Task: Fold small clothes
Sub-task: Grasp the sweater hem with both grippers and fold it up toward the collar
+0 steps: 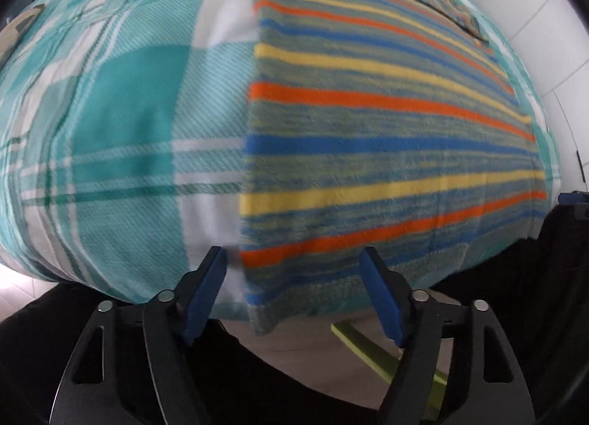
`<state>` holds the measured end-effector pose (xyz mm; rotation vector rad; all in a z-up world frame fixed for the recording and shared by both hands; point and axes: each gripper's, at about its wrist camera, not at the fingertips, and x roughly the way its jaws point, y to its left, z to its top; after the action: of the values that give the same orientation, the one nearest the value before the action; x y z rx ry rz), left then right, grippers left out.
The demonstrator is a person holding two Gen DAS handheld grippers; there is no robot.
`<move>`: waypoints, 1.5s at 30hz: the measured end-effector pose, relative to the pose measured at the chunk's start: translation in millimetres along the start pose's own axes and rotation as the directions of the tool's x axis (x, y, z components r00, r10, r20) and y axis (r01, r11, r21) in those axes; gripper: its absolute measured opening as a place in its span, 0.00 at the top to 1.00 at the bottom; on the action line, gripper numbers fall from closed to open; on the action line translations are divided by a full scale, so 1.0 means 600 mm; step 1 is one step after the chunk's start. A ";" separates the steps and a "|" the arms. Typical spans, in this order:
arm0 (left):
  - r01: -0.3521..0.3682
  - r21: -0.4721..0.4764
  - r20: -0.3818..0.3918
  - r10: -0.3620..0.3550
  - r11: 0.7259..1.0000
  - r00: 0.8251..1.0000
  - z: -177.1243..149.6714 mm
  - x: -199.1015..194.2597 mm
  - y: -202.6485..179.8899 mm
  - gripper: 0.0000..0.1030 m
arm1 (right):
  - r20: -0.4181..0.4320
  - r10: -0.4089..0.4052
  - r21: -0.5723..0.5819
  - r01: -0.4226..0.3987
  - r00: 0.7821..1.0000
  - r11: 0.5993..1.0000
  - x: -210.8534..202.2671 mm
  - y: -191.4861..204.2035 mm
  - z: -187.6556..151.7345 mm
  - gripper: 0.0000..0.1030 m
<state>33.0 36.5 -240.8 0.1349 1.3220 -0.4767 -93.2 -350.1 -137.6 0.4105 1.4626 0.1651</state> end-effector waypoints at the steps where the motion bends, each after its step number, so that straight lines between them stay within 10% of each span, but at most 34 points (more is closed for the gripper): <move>1: -0.015 0.010 -0.009 0.015 1.000 1.000 0.001 0.008 -0.010 0.30 | -0.037 0.003 0.011 -0.003 0.999 1.000 0.021 0.004 -0.007 0.06; 3: -0.064 0.046 -0.018 0.065 0.997 0.998 0.003 0.016 -0.028 0.41 | -0.081 -0.004 0.039 0.008 0.997 0.999 0.067 0.006 -0.015 0.18; 5: -0.123 0.082 -0.033 0.127 0.989 0.991 0.004 0.021 -0.035 0.85 | -0.116 0.034 0.068 -0.026 0.993 0.997 0.109 0.005 -0.021 0.41; 7: -0.109 0.062 -0.047 0.112 0.992 0.993 0.007 0.018 -0.024 0.95 | -0.104 0.039 0.060 -0.033 0.994 0.998 0.124 0.002 -0.020 0.91; 13: 0.120 -0.066 -0.027 -0.122 0.991 0.992 0.043 -0.053 0.020 0.96 | -0.002 0.094 0.071 -0.093 0.996 0.993 0.039 -0.004 -0.022 0.92; 18: 0.259 -0.111 0.079 -0.251 0.959 0.965 0.192 -0.119 0.063 0.96 | 0.143 0.228 0.100 -0.244 0.963 0.965 -0.052 -0.029 0.056 0.92; 26: 0.171 -0.099 0.182 -0.151 0.980 0.972 0.559 -0.065 0.067 0.93 | 0.339 0.225 0.133 -0.283 0.913 0.950 -0.083 -0.092 0.375 0.92; 29: 0.080 -0.262 0.181 -0.032 0.962 0.983 0.631 -0.016 0.094 0.69 | 0.445 0.224 0.125 -0.308 0.867 0.943 -0.062 -0.113 0.506 0.74; 31: 0.094 -0.334 0.212 -0.022 0.938 0.977 0.643 -0.018 0.117 0.54 | 0.487 0.109 0.207 -0.236 0.867 0.950 -0.055 -0.140 0.546 0.31; 35: 0.134 -0.245 0.316 -0.052 0.960 0.947 0.610 -0.048 0.102 0.47 | 0.529 0.153 0.129 -0.257 0.835 0.958 -0.072 -0.123 0.543 0.31; 39: 0.180 -0.032 0.294 -0.163 0.983 0.942 0.535 -0.029 0.029 0.42 | 0.455 0.228 -0.105 -0.203 0.861 0.974 -0.049 -0.027 0.486 0.31; 41: 0.163 0.038 0.203 -0.167 0.986 0.965 0.484 0.011 -0.001 0.59 | 0.382 0.279 -0.190 -0.220 0.881 0.957 -0.015 0.001 0.452 0.33; 42: 0.113 0.064 0.127 -0.121 0.991 0.984 0.459 0.040 -0.009 0.84 | 0.339 0.272 -0.205 -0.212 0.900 0.956 0.009 0.005 0.431 0.35; 45: -0.043 0.133 0.086 0.032 0.990 0.996 0.382 0.053 -0.005 0.95 | 0.195 0.002 -0.170 0.032 0.981 0.985 0.087 -0.023 0.364 0.60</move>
<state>242.8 -57.2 -212.4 0.2491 1.2028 -0.5348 125.7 -381.3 -179.5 0.2664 1.2472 0.2311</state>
